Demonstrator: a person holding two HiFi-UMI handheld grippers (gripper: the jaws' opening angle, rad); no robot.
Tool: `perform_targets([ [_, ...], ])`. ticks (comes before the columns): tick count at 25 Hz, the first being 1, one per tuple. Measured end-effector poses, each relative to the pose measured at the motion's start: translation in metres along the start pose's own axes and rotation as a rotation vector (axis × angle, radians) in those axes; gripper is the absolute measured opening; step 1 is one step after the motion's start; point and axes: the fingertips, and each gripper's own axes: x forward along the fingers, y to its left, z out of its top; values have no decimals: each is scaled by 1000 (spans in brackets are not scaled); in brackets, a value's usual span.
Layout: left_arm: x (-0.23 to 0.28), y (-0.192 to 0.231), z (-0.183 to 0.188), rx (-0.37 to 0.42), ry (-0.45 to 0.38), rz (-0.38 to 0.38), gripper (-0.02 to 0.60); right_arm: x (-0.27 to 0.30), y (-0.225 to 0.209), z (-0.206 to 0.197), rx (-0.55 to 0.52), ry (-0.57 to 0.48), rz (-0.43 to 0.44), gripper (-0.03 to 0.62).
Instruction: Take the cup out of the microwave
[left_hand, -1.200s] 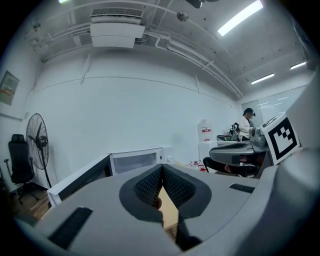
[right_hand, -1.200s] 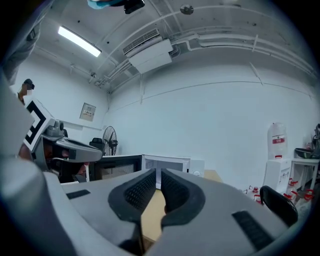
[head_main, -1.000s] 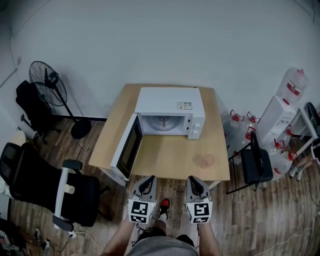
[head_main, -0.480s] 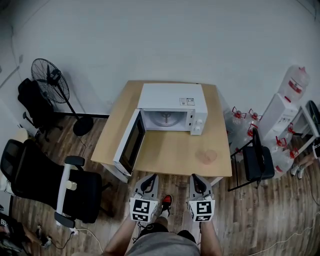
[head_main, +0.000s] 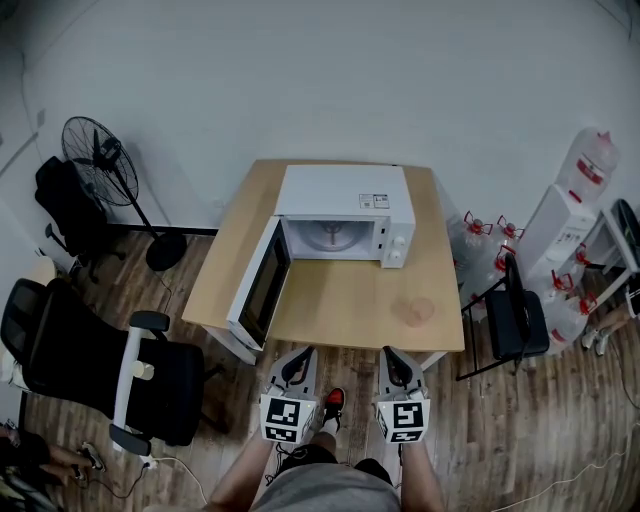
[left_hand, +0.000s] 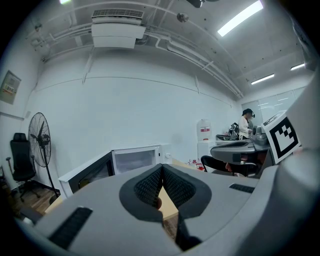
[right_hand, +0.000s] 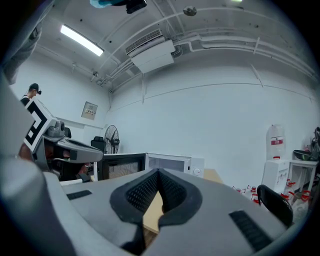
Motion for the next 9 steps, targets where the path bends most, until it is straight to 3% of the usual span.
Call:
perform_targets([
  [9,0,-1,-1,-2,-1,2,21,-3,0,0,7,-8,-2,17],
])
